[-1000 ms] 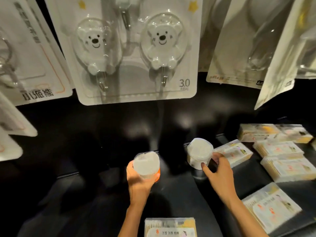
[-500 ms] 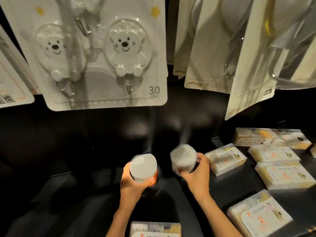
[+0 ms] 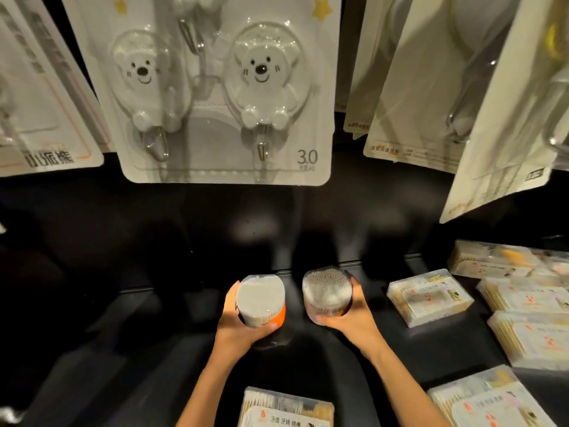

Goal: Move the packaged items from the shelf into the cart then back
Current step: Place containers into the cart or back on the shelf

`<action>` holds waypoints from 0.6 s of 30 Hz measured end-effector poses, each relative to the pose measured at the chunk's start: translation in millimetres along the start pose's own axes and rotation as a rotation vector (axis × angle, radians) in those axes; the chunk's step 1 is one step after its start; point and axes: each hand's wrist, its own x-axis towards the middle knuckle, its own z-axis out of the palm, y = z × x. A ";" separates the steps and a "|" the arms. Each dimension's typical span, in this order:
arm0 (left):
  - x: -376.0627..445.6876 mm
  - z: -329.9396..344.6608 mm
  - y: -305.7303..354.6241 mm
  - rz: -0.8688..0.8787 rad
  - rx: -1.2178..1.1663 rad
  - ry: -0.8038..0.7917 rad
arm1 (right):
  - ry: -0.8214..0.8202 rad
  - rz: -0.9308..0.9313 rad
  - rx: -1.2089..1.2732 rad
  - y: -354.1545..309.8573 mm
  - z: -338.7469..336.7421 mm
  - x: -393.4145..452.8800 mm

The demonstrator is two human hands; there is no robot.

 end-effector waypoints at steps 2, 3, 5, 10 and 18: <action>2.4 -2.2 -0.6 -0.014 -0.008 -0.023 | 0.001 -0.008 0.000 -0.9 0.0 4.3; 2.8 -2.6 0.6 -0.016 -0.018 -0.030 | 0.001 -0.018 -0.012 -1.2 -0.3 6.0; 2.3 -0.7 7.1 -0.023 -0.066 -0.032 | -0.010 -0.030 -0.018 1.9 0.7 8.2; 1.4 6.9 20.0 0.017 -0.194 -0.010 | 0.007 0.032 -0.035 10.6 6.6 8.9; -3.9 1.4 42.1 0.086 -0.211 -0.058 | 0.109 -0.029 0.023 -18.0 10.3 -24.8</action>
